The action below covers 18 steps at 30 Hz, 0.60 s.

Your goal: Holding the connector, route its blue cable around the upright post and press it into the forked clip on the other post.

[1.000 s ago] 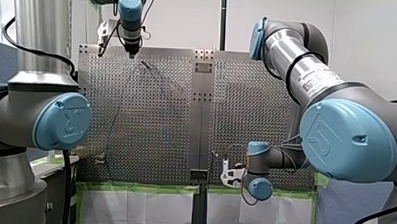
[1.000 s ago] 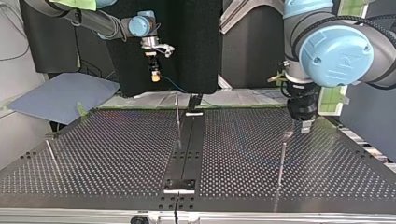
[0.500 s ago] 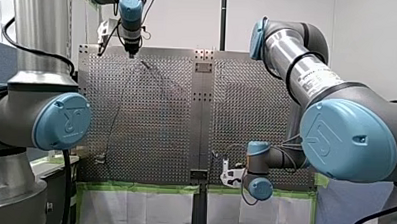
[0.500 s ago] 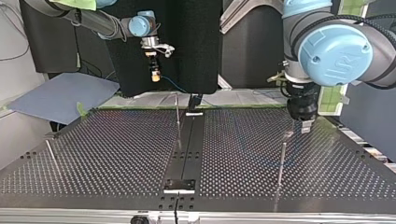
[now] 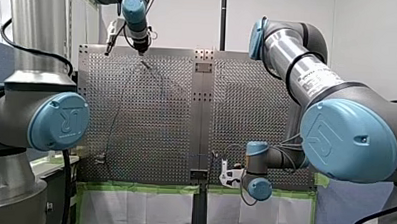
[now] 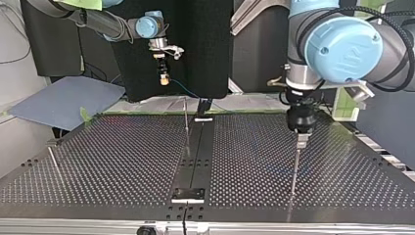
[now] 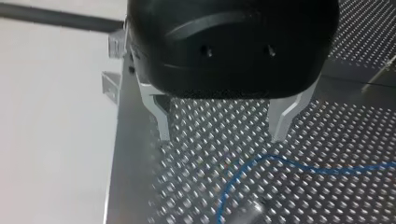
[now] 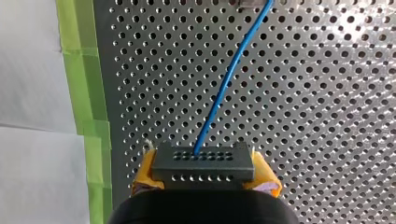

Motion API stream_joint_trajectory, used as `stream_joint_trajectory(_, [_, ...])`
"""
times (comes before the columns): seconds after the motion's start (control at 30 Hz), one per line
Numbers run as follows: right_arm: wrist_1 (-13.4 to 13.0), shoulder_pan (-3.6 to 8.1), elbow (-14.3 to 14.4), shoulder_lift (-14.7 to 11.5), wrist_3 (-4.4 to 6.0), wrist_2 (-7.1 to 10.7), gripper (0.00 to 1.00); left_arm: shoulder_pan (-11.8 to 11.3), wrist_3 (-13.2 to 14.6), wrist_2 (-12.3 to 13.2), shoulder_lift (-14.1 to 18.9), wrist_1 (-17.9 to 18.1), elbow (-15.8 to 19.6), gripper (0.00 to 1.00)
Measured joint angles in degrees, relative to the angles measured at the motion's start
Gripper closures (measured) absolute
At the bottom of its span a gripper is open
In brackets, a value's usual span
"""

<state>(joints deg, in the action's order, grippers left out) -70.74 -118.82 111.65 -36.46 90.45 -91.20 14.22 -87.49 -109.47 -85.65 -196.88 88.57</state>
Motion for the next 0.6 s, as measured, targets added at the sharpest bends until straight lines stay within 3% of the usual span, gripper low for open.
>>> stream_joint_trajectory(0.13, [0.47,-0.18,-0.28,0.0,0.01,0.54,1.0,1.17,1.86,-0.42,-0.92,1.86,0.0,0.0])
stream_joint_trajectory(0.6, [1.12,-0.58,-0.42,-0.03,0.01,1.02,1.0,8.23,9.08,-7.3,-7.91,9.09,-4.0,0.0])
